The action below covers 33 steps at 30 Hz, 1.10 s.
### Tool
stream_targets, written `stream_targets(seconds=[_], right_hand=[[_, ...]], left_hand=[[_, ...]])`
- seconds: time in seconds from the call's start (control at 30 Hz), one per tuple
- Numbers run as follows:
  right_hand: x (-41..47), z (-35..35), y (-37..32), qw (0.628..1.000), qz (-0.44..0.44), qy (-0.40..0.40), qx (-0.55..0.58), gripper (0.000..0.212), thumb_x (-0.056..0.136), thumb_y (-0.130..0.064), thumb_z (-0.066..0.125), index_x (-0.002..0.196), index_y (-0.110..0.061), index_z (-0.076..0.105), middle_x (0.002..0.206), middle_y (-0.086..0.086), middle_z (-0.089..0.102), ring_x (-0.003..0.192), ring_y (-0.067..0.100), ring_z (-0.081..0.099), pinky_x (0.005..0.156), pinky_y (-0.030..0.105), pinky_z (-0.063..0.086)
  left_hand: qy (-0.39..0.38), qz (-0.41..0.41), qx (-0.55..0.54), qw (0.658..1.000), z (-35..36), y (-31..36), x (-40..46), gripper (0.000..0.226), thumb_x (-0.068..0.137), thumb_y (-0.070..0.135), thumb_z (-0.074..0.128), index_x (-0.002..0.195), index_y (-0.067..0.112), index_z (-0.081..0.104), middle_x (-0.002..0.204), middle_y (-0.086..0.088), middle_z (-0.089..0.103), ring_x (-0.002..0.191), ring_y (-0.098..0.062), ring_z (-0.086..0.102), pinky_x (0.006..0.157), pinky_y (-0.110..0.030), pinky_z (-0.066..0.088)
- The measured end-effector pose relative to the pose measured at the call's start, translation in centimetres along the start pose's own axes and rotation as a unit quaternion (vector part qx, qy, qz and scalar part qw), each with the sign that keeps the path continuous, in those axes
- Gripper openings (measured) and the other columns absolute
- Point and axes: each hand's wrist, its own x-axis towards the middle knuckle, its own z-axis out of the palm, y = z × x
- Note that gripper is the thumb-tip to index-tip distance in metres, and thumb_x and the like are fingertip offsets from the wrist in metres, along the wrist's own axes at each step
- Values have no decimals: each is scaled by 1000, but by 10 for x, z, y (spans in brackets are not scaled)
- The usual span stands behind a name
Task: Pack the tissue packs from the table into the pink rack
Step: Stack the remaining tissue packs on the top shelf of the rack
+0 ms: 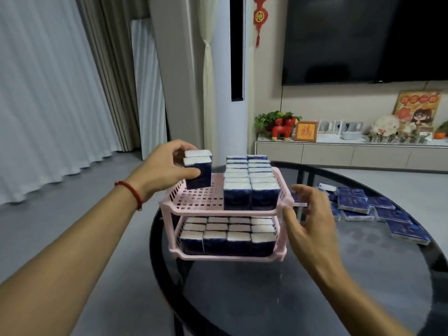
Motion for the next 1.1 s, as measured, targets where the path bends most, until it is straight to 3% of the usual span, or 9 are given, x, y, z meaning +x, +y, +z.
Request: stream_targets(seconds=[0.1, 0.17, 0.27, 0.43, 0.53, 0.63, 0.83, 1.03, 1.1], right_hand=[[-1, 3, 13, 997, 61, -40, 34, 42, 95, -35, 66, 133, -33, 50, 127, -11, 57, 117, 11, 58, 85, 26, 54], [-4, 5, 17, 993, 77, -61, 62, 42, 96, -38, 65, 135, -35, 48, 127, -12, 62, 113, 6, 62, 87, 30, 56], [-7, 7, 22, 991, 73, -83, 71, 45, 98, -37, 63, 138, -39, 44, 126, -13, 65, 109, 3, 65, 90, 32, 58], [-6, 6, 24, 991, 69, -100, 58, 47, 99, -37, 60, 141, -40, 40, 126, -13, 64, 107, -1, 64, 81, 18, 54], [-7, 6, 25, 991, 65, -107, 52, 50, 99, -39, 58, 143, -39, 37, 128, -11, 63, 108, 0, 64, 79, 16, 53], [-7, 5, 27, 990, 65, -115, 47, 51, 98, -40, 56, 144, -41, 35, 128, -10, 63, 105, -1, 65, 76, 15, 53], [-10, 4, 29, 989, 64, -128, 29, 54, 101, -32, 56, 146, -45, 31, 125, -12, 62, 99, -12, 63, 79, 17, 51], [-10, 5, 33, 989, 54, -135, 25, 59, 101, -33, 57, 151, -43, 27, 131, -8, 63, 104, 4, 67, 84, 24, 54], [-10, 6, 33, 989, 50, -136, 22, 59, 101, -34, 56, 151, -43, 26, 131, -7, 62, 106, 4, 66, 83, 22, 53]], left_hand=[[-33, -31, 3, 999, 23, -18, 36, 44, 80, -4, 81, 117, 14, 65, 110, -4, 73, 107, -21, 70, 88, -30, 58], [-47, -60, -33, 997, 39, -25, 53, 43, 83, -8, 77, 121, 8, 63, 116, -11, 72, 111, -27, 69, 96, -41, 59], [-57, -66, -40, 995, 56, -30, 71, 44, 84, -9, 74, 124, 7, 62, 120, -11, 69, 115, -26, 66, 101, -45, 56], [-71, -13, 19, 997, 56, -41, 79, 52, 84, 0, 78, 131, 16, 61, 120, -3, 68, 114, -21, 64, 102, -43, 54], [-104, 19, 108, 988, 54, -46, 76, 66, 76, 2, 85, 133, 23, 59, 122, 1, 67, 116, -20, 62, 99, -38, 55], [-77, 45, 175, 981, 54, -49, 76, 64, 72, 8, 89, 127, 26, 62, 118, 2, 69, 114, -22, 62, 102, -42, 52], [-111, 37, 164, 979, 56, -40, 79, 63, 75, 0, 83, 128, 26, 61, 120, 0, 68, 116, -24, 61, 101, -47, 54], [-172, 1, 161, 972, 46, -34, 89, 64, 75, -9, 79, 130, 18, 60, 121, -8, 67, 113, -27, 63, 88, -37, 58], [-176, -5, 156, 972, 50, -34, 90, 67, 76, -9, 78, 134, 19, 56, 123, -7, 66, 115, -26, 63, 91, -40, 58]])
